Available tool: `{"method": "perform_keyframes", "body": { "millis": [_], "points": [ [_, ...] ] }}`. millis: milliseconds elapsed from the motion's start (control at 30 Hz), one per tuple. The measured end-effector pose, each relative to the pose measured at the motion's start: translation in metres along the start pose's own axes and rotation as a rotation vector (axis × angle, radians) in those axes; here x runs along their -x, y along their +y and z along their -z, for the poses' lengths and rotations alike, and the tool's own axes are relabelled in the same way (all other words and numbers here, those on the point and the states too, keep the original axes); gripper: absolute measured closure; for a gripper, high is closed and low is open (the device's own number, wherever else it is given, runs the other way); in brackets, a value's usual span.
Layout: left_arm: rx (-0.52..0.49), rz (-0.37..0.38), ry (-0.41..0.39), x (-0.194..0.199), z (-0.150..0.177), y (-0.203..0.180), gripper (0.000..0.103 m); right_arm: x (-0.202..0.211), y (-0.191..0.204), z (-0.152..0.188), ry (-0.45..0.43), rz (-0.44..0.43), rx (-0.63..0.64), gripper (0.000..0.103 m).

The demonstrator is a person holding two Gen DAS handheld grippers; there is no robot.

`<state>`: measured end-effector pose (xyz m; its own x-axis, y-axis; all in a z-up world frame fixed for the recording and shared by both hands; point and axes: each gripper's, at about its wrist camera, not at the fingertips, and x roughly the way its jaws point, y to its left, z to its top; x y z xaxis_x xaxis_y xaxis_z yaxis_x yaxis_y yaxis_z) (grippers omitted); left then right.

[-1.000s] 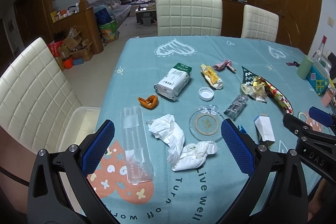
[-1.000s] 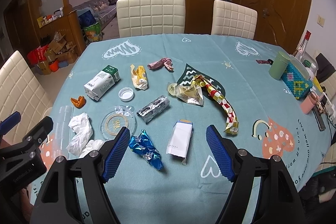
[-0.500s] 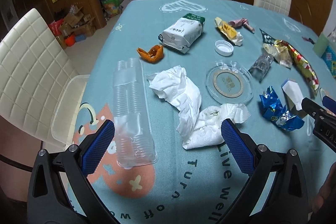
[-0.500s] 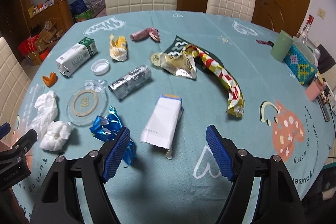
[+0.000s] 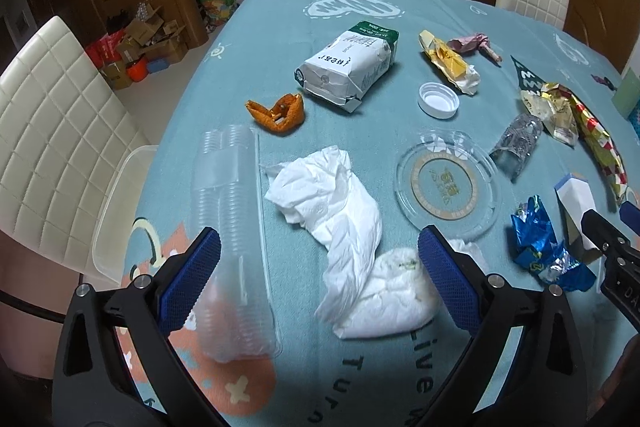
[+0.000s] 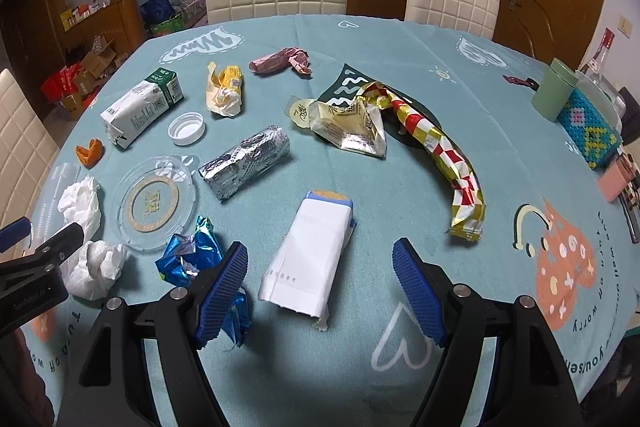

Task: Collect trash
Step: 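Grasp the white paper box with the right tool while the left tool grasps the crumpled tissue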

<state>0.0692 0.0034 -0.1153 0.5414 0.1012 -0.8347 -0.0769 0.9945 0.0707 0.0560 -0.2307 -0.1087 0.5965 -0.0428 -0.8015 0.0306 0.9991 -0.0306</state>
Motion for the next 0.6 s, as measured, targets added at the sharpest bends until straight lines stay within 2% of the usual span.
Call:
{"method": "perform_keyframes", "body": {
  "millis": [233, 300, 333, 367, 400, 433, 500, 533, 600],
  "points": [
    [0.020, 0.023, 0.063, -0.021, -0.009, -0.002, 0.020, -0.018, -0.001, -0.005, 0.039, -0.031, -0.010, 0.030],
    [0.024, 0.028, 0.087, -0.028, -0.011, -0.002, 0.027, -0.023, 0.000, -0.006, 0.052, -0.040, -0.014, 0.031],
    [0.031, 0.032, 0.098, -0.031, -0.012, -0.001, 0.030, -0.026, 0.000, -0.007, 0.056, -0.041, -0.017, 0.035],
    [0.039, 0.039, 0.110, -0.033, -0.012, -0.001, 0.037, -0.028, 0.000, -0.007, 0.060, -0.039, -0.015, 0.039],
    [0.046, 0.050, 0.124, -0.035, -0.011, 0.000, 0.045, -0.029, 0.001, -0.007, 0.065, -0.037, -0.011, 0.049],
    [0.049, 0.054, 0.125, -0.036, -0.011, 0.001, 0.046, -0.032, 0.002, -0.007, 0.077, -0.040, -0.004, 0.059],
    [0.041, 0.068, 0.119, -0.034, -0.011, 0.001, 0.064, -0.036, 0.003, -0.007, 0.091, -0.034, 0.003, 0.063],
    [0.037, 0.077, 0.115, -0.033, -0.011, 0.001, 0.066, -0.035, 0.002, -0.007, 0.088, -0.034, -0.001, 0.067],
    [0.042, 0.085, 0.102, -0.029, -0.010, 0.003, 0.072, -0.034, 0.003, -0.009, 0.079, -0.035, -0.001, 0.069]
  ]
}}
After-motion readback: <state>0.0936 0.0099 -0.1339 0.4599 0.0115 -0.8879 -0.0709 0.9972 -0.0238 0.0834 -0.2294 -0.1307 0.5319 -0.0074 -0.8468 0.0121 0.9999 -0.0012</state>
